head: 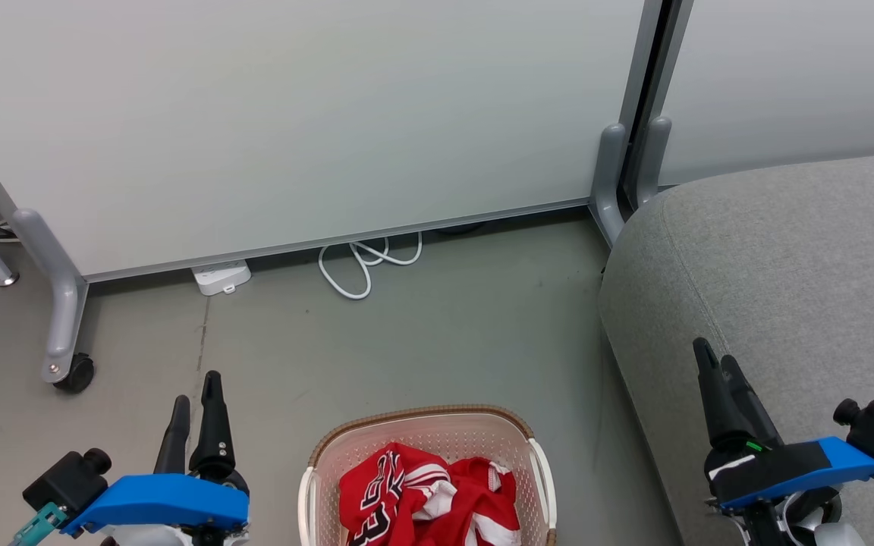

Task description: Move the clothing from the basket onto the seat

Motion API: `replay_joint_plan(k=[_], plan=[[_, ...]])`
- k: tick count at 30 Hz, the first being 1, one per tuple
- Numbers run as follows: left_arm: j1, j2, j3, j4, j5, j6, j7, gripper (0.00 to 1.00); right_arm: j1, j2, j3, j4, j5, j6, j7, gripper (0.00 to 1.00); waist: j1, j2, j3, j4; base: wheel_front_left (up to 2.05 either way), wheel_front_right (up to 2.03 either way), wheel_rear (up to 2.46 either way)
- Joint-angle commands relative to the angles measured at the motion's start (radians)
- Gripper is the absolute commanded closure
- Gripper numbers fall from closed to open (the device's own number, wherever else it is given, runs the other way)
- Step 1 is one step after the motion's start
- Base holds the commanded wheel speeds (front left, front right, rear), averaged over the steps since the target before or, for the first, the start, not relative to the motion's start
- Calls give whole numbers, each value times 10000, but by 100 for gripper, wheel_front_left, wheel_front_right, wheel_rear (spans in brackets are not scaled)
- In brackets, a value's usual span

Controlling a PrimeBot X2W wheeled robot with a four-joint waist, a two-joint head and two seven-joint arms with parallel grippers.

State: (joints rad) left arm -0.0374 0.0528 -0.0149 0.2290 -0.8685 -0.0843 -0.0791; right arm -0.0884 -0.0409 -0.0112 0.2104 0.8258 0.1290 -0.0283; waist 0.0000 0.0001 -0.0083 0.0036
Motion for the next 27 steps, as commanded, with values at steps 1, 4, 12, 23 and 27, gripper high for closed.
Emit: replay_joint_plan(k=[1,4,12,23,27], plan=[[-112,85,-98,-65,400,10,-105,0,16,-73,19,-183,-415,21,-86,0,0,-1,-8,4,0,0,0],[-127,125,-189,-19,695,-45,-169,0,39,-75,16,-217,-698,21,-104,0,0,-1,-18,8,0,0,0],[-131,197,-359,-84,1790,-27,-410,0,72,-83,56,-328,-1706,22,-220,0,0,-1,-49,32,0,0,0],[-12,194,-531,-186,3065,18,-712,0,177,-93,19,-473,-3029,23,-294,0,0,-1,-95,28,0,0,0],[-1,176,-614,-154,3472,29,-820,0,236,-96,12,-518,-3469,23,-309,0,0,-1,-120,43,0,0,0]])
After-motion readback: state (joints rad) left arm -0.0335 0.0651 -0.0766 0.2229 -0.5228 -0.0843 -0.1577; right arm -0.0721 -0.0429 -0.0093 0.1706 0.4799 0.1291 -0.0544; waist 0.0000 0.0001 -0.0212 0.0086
